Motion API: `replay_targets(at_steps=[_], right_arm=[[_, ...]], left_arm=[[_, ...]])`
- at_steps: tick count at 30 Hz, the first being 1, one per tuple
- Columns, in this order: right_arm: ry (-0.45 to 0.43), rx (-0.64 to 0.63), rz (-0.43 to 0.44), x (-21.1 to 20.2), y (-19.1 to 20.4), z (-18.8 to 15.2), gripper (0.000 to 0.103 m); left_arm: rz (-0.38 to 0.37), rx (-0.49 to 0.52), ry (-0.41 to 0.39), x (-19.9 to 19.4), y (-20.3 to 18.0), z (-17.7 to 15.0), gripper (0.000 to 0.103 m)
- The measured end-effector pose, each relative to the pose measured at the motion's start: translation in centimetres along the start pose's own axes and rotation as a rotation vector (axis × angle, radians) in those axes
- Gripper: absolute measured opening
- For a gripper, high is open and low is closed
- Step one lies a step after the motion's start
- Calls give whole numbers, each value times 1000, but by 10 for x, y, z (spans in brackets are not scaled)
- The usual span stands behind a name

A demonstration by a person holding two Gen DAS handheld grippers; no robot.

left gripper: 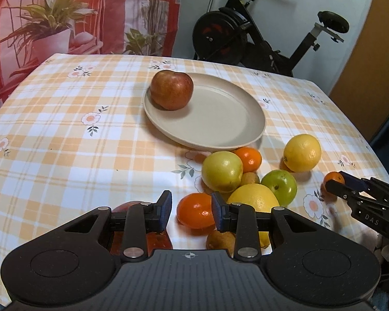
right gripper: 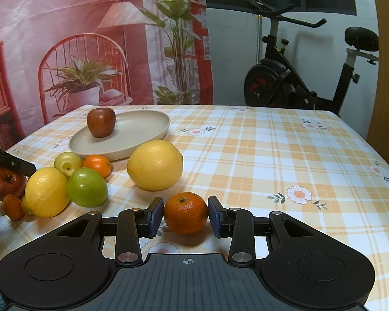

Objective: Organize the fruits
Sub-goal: 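Grasp the yellow-green apple with the left tool while right tool holds tangerine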

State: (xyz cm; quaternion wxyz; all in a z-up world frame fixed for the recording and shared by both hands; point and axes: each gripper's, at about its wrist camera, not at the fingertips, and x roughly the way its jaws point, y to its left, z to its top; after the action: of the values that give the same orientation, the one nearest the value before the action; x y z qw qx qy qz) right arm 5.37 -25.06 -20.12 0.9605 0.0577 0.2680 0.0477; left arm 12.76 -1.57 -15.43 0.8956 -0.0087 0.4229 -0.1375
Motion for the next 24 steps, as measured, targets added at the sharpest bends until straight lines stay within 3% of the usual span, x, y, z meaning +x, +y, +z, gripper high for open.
replay_targets(at_steps=[4, 24], right_arm=[[1, 0, 0, 0, 0, 0, 35], [2, 3, 2, 0, -1, 0, 35]], left_arm=[[-3, 15, 2, 1, -3, 0, 44], [-1, 23, -3, 2, -4, 1, 44]])
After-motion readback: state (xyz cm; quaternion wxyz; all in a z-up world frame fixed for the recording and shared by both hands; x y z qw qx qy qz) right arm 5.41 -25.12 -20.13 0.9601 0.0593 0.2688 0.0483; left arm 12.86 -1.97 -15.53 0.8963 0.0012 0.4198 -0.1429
